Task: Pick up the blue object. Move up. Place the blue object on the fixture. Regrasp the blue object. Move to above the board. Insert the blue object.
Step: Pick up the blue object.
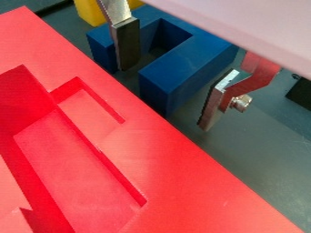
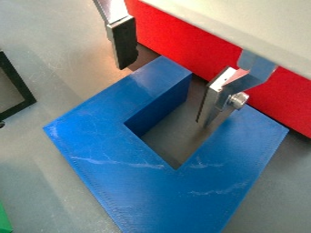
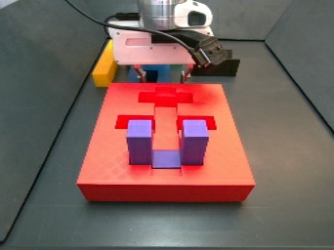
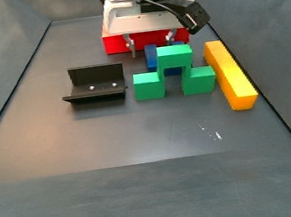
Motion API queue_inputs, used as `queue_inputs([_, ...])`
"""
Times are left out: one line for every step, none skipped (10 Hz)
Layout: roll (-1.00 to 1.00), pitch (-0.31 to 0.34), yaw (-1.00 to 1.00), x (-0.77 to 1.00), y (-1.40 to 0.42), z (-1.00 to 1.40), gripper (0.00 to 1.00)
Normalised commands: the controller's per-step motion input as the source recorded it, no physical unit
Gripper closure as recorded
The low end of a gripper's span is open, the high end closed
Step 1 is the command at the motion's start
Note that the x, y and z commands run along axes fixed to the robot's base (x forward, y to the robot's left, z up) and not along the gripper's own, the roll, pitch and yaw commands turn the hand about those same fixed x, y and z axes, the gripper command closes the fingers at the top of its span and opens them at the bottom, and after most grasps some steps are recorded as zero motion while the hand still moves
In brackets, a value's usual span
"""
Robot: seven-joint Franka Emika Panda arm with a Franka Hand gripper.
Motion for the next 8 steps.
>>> queue_inputs([0.02, -0.021, 0.00, 0.00, 0.00, 0.00, 0.00])
queue_inputs([0.00, 0.000, 0.00, 0.00, 0.00, 0.00, 1.00])
queue_inputs([0.00, 0.000, 0.00, 0.00, 0.00, 0.00, 1.00])
queue_inputs([0.00, 0.000, 0.00, 0.00, 0.00, 0.00, 1.00])
queue_inputs([0.00, 0.000, 0.00, 0.00, 0.00, 0.00, 1.00])
queue_inputs([0.00, 0.000, 0.00, 0.00, 0.00, 0.00, 1.00])
queue_inputs([0.00, 0.000, 0.00, 0.00, 0.00, 0.00, 1.00])
queue_inputs([0.00, 0.000, 0.00, 0.00, 0.00, 0.00, 1.00])
